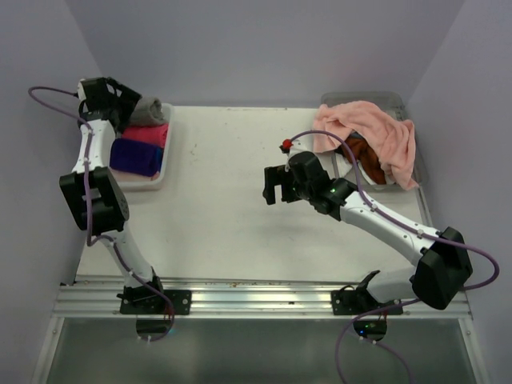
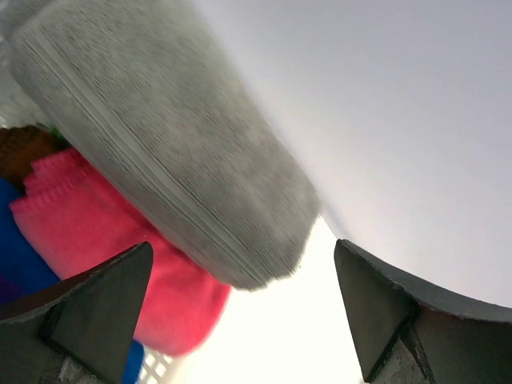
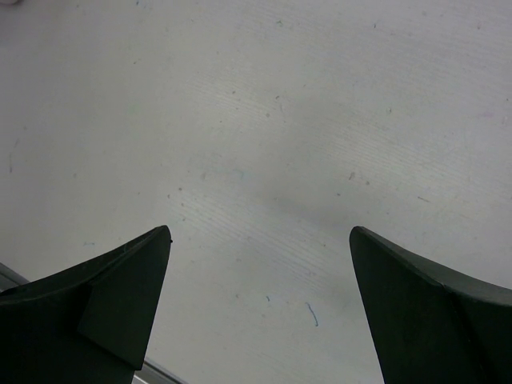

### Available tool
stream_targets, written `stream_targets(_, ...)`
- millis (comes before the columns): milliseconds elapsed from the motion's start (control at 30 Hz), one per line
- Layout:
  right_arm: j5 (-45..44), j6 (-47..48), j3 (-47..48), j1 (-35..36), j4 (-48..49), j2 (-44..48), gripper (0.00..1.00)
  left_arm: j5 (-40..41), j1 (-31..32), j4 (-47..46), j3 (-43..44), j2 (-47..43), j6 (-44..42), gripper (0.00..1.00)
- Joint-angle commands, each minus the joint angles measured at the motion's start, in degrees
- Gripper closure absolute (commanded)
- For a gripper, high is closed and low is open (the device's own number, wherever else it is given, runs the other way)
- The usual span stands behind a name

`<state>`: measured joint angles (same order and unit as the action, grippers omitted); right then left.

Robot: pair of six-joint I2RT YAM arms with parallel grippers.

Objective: Roll the towels
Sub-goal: Place the rolled towel into the container

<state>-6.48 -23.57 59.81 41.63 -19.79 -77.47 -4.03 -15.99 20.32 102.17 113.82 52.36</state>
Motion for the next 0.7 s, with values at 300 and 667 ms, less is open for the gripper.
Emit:
stream_targets(300,-0.82,0.28,-0.13,0.30,0.45,1.62,0.02,1.75,4.12,-4.31,-1.27,-8.71,-4.37,0.55)
stream_targets(667,-1.43,0.37,-0.13,0.39,-0.95,2.06,0.02,-6.69,5.18,-7.05,11.47,12.47,-4.63,0.95)
